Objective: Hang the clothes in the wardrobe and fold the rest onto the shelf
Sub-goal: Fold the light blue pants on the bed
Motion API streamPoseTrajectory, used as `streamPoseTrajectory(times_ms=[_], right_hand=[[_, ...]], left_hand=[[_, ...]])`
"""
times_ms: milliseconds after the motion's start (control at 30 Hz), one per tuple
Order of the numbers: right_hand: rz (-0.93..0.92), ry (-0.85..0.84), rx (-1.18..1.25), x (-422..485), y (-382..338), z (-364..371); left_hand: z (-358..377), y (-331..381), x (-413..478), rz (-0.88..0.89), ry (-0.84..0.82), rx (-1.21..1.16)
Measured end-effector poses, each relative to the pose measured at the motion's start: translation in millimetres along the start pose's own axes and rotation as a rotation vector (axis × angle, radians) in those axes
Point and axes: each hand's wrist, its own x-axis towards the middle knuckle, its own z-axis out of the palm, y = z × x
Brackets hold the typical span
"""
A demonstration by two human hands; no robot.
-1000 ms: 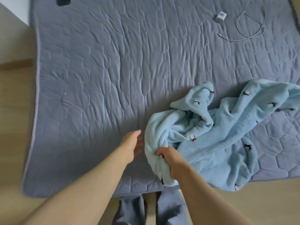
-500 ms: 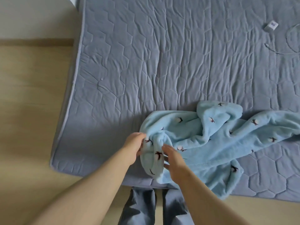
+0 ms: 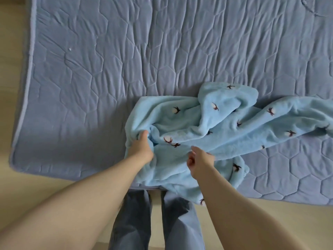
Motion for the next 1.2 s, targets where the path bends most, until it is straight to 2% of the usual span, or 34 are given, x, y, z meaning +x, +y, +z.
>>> streamPoseTrajectory(times_ms=[100,267,367,467,500,533,600,667,733,833,900,1000,1100,1200], right_hand=[[0.015,-0.013,-0.14,-4,-9,-2],[-0.206,-0.071,-0.283,-13,-26,-12],[-0.26,-0.065,-0.365,-16,-32,-21],[-0.276,-0.08,-0.422,-14,-31,-39],[-0.297,-0.073,-0.447,-12,-29,-46],[-0.33,-0.049,-0.475,-9,-28,-51],[-0.387,0.056,-0.513,0,-24,-65],[-0.385,0.206,-0.564,10,-18,-77],[-0.335,0.334,-0.596,23,-12,-88],[-0.253,0.429,-0.658,43,-9,-102],[-0.196,0.372,-0.553,58,-7,-110],[-0.08,0.186,-0.303,65,1,-110],[-0.041,0.148,-0.277,58,5,-99],[-0.068,0.02,-0.188,31,-1,-89]], left_hand=[[-15,3,-7,0.034,0.012,-0.221],[-81,44,-14,-0.029,0.126,-0.748],[-120,70,-21,0.153,0.095,-1.072],[-125,101,-34,0.45,-0.136,-1.408],[-118,110,-34,0.511,-0.19,-1.389],[-109,118,-34,0.533,-0.19,-1.261],[-76,122,-34,0.476,-0.047,-0.835],[-40,113,-34,0.373,0.109,-0.582],[-3,99,-32,0.352,0.069,-0.435],[37,82,-28,0.515,-0.076,0.054],[47,76,-23,0.536,-0.076,0.116],[49,72,-15,0.518,-0.071,0.051],[44,71,-20,0.523,-0.108,0.023],[28,71,-42,0.473,-0.302,-0.059]])
